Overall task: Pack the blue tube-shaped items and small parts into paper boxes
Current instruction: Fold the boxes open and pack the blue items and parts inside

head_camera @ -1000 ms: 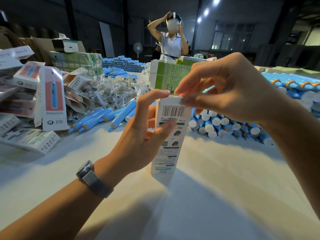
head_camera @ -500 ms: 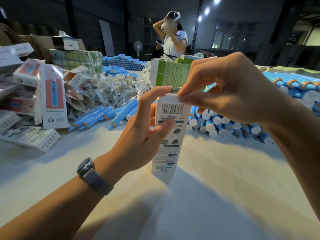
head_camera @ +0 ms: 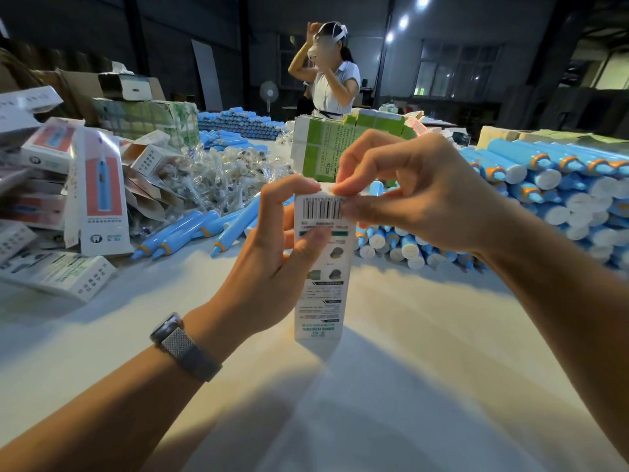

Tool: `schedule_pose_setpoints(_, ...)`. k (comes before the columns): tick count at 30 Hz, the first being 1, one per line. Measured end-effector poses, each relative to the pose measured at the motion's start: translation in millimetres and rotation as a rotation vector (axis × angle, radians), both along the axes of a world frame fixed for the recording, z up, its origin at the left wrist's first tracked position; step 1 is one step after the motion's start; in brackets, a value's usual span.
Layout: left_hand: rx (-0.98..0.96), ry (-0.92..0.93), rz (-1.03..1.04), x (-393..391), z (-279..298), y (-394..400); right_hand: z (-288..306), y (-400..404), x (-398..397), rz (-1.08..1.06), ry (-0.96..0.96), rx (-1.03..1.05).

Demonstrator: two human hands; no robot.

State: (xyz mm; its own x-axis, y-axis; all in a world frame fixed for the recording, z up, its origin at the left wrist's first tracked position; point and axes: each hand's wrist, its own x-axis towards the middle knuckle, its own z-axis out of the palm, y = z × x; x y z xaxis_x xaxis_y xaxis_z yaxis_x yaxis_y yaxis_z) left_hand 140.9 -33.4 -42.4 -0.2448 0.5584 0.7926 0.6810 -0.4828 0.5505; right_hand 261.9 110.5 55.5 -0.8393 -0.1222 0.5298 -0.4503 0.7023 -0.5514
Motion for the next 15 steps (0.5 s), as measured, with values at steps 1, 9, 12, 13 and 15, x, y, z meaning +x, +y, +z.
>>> schedule_pose_setpoints(1,0.006,0.001,0.004,0,0,0,0,0,-1,0.001,-0.003,-0.005)
schedule_pose_setpoints(9,0.015,0.006,0.143,2,2,2,-8,-4,-8,-0.187,0.098,0.101)
schedule_pose_setpoints(12,0.028,-0.042,0.131,1,3,0,-10,-7,-7,-0.296,0.130,0.180)
schedule_pose_setpoints(13,0.035,-0.071,0.113,1,3,0,-11,-9,-7,-0.325,0.147,0.204)
schedule_pose_setpoints(15,0.037,-0.148,0.113,1,3,-1,-13,-14,-6,-0.384,0.169,0.262)
